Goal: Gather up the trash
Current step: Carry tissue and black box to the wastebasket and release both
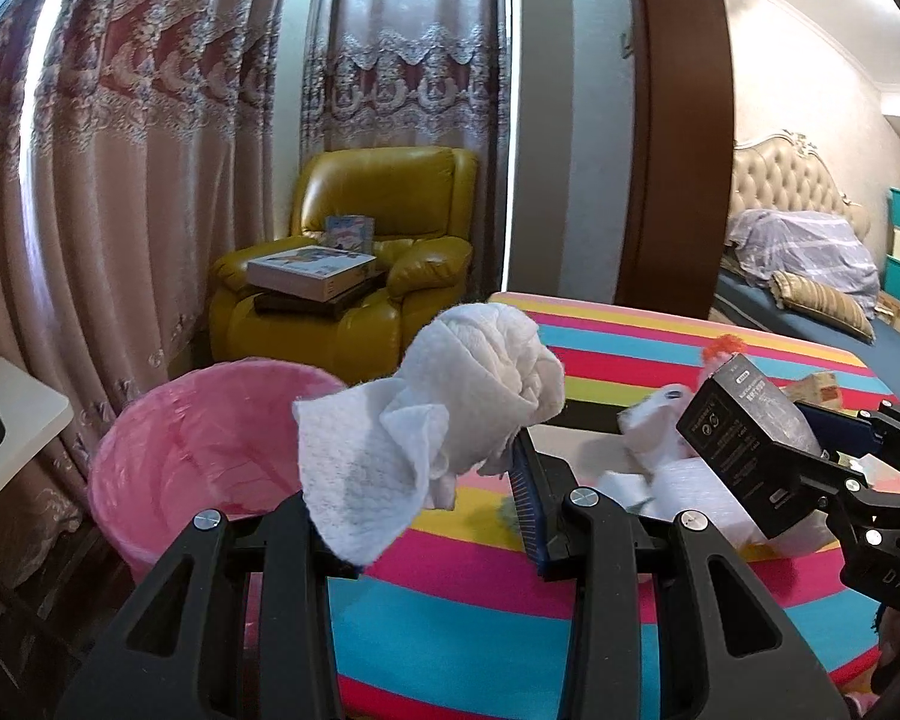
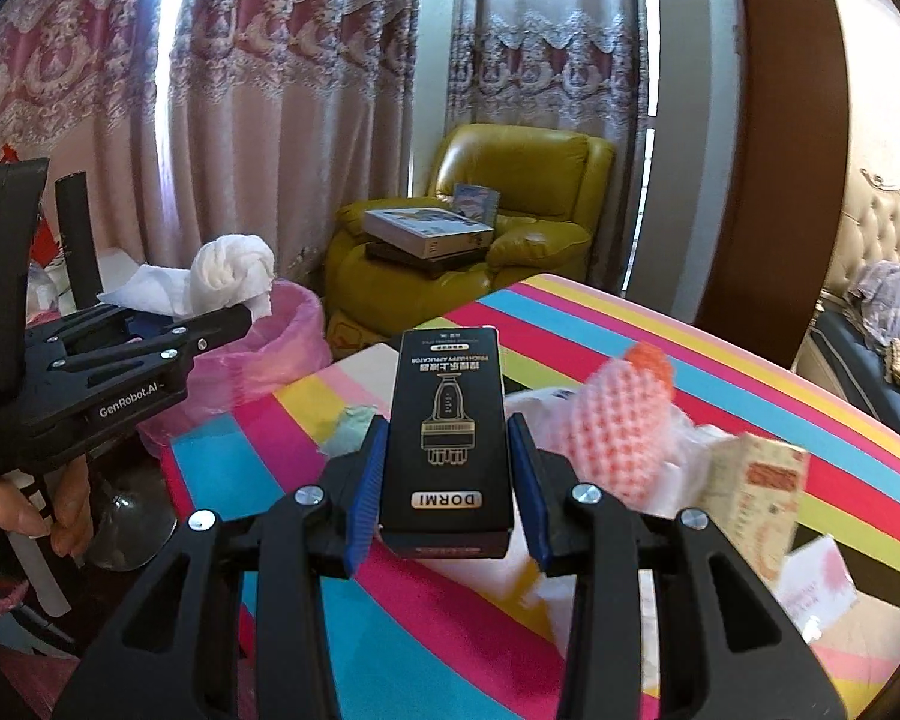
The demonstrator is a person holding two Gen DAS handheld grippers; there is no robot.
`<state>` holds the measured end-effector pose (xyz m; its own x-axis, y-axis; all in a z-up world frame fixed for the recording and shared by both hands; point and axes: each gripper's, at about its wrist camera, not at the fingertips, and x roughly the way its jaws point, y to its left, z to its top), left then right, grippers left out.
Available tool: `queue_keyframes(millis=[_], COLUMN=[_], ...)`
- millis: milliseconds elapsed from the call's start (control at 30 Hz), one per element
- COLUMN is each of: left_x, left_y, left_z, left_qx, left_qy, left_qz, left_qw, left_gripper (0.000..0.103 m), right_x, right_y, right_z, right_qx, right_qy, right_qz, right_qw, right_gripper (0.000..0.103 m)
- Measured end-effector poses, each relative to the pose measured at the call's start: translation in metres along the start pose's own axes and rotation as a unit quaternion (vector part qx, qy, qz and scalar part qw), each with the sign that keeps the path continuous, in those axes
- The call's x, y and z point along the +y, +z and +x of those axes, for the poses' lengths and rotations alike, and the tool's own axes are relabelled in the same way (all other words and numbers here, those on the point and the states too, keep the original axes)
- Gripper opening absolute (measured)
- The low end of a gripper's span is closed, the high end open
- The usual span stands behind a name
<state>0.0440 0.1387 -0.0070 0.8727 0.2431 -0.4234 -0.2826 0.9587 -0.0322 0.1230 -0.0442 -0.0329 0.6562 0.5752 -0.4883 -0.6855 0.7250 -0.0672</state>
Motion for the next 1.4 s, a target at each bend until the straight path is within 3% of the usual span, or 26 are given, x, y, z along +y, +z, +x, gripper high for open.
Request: queue_keyframes(millis=[700, 1000, 1067, 1100, 1133, 1167, 1233, 1333, 1400], left_x=[0.174, 0.198, 0.201, 0.202, 0.203, 0.205, 0.205, 0.198, 0.19], left_y=[-0.011, -0.015, -0.015, -0.015, -0.015, -0.015, -0.018, -0.02, -0.022], left_z=[0.03, 0.052, 0.056, 0.058, 0.059, 0.059, 0.053, 0.044, 0.034], left_qx=[0.033, 0.048, 0.049, 0.049, 0.049, 0.046, 0.037, 0.027, 0.013], left_qy=[0.079, 0.076, 0.076, 0.078, 0.083, 0.088, 0.097, 0.121, 0.135], left_qz=[-0.055, -0.07, -0.073, -0.075, -0.079, -0.084, -0.093, -0.082, -0.069], left_qw=[0.9948, 0.9935, 0.9933, 0.993, 0.9922, 0.9915, 0.9903, 0.9889, 0.9884], left_gripper=[0.036, 0.036, 0.04, 0.044, 0.056, 0.064, 0.068, 0.089, 0.089], right_x=[0.123, 0.159, 0.162, 0.163, 0.163, 0.162, 0.157, 0.148, 0.141], right_y=[0.073, 0.089, 0.09, 0.091, 0.092, 0.092, 0.092, 0.088, 0.083], right_z=[0.12, 0.164, 0.17, 0.173, 0.174, 0.173, 0.168, 0.152, 0.137], right_qx=[0.021, 0.03, 0.027, 0.027, 0.026, 0.023, 0.021, 0.012, 0.007], right_qy=[0.107, 0.123, 0.126, 0.128, 0.129, 0.13, 0.128, 0.118, 0.111], right_qz=[-0.075, -0.09, -0.092, -0.093, -0.09, -0.086, -0.08, -0.082, -0.082], right_qw=[0.991, 0.988, 0.987, 0.987, 0.987, 0.988, 0.988, 0.989, 0.99], right_gripper=[0.039, 0.039, 0.051, 0.068, 0.074, 0.074, 0.074, 0.074, 0.077])
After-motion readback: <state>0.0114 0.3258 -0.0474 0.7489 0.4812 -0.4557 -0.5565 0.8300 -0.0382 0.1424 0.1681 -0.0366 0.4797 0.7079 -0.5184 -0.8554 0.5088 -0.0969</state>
